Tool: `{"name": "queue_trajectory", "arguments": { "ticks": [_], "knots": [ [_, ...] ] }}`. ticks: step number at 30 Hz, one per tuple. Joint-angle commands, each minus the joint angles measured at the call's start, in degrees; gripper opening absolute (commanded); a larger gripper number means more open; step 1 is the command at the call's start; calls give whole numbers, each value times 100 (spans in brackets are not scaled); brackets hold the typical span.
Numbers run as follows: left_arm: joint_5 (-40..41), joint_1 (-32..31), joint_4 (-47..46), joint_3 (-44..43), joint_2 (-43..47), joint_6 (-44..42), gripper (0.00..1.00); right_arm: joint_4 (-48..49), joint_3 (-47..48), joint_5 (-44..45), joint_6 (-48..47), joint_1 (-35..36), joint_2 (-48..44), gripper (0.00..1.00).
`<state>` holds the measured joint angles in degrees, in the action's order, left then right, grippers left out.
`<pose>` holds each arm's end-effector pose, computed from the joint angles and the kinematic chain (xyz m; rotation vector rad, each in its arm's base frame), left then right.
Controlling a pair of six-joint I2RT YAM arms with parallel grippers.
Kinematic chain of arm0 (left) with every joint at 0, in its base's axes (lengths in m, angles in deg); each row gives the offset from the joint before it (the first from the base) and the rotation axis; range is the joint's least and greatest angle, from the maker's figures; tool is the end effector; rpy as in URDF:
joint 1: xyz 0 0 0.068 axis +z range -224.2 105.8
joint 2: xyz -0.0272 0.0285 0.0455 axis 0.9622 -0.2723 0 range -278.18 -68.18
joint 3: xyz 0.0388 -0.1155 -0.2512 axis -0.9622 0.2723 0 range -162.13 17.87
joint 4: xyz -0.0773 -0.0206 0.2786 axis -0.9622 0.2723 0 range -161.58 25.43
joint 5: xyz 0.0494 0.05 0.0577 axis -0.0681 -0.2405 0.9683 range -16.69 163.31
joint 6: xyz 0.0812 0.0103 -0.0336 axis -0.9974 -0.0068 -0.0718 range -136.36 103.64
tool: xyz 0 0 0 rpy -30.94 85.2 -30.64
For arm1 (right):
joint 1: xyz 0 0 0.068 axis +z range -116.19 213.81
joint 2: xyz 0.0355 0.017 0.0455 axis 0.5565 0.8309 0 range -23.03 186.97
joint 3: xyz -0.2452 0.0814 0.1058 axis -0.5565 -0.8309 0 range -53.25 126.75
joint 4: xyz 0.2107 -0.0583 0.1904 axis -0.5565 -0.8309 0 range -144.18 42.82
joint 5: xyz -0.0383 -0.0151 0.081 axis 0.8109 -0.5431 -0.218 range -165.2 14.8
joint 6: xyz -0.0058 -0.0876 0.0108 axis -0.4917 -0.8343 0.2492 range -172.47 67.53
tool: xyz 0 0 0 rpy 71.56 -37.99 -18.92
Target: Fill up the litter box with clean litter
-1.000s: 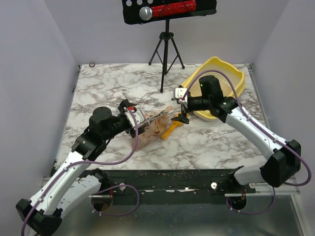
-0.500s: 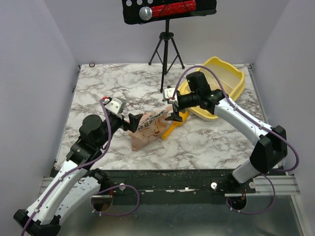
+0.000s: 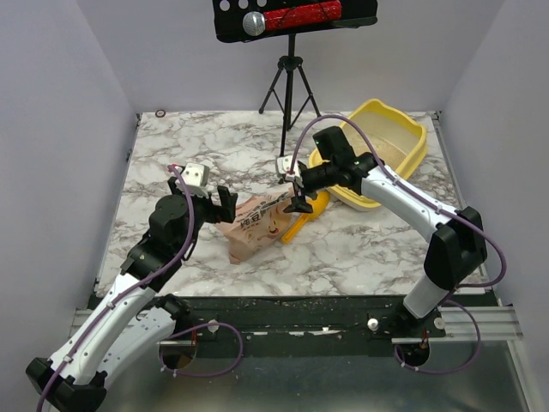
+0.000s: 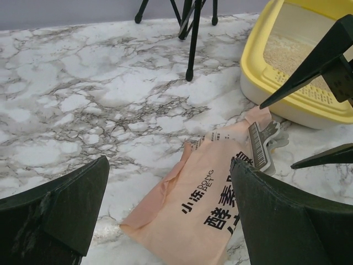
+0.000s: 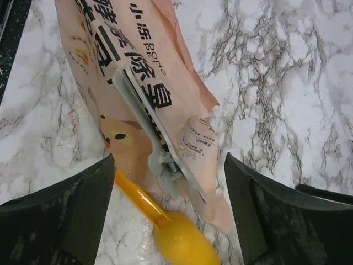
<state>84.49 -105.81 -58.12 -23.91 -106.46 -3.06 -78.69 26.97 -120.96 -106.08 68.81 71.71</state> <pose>0.2017 -0.1062 0.3316 0.1366 1.7532 -0.4036 0.3061 0.2831 0.2797 -1.7742 1.2902 0.7594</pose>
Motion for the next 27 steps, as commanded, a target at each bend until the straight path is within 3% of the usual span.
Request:
{"name": "queue_trajectory", "arguments": {
  "ticks": [1,7,9,15,23,27],
  "knots": [
    [350,15,166,-172,-13,199,99,-119,274,-118,-10,50,238,85],
    [376,50,158,-155,-30,59,99,-294,318,111,-27,50,405,75],
    [376,68,158,-146,-39,41,99,-295,301,128,-19,50,387,67],
    [358,112,193,-129,-30,24,99,-286,266,269,34,50,282,1],
    [437,147,228,-120,49,85,99,293,-314,857,438,50,-560,0],
    [412,147,210,-111,119,129,99,803,-700,1830,1096,50,-1228,0]
  ]
}}
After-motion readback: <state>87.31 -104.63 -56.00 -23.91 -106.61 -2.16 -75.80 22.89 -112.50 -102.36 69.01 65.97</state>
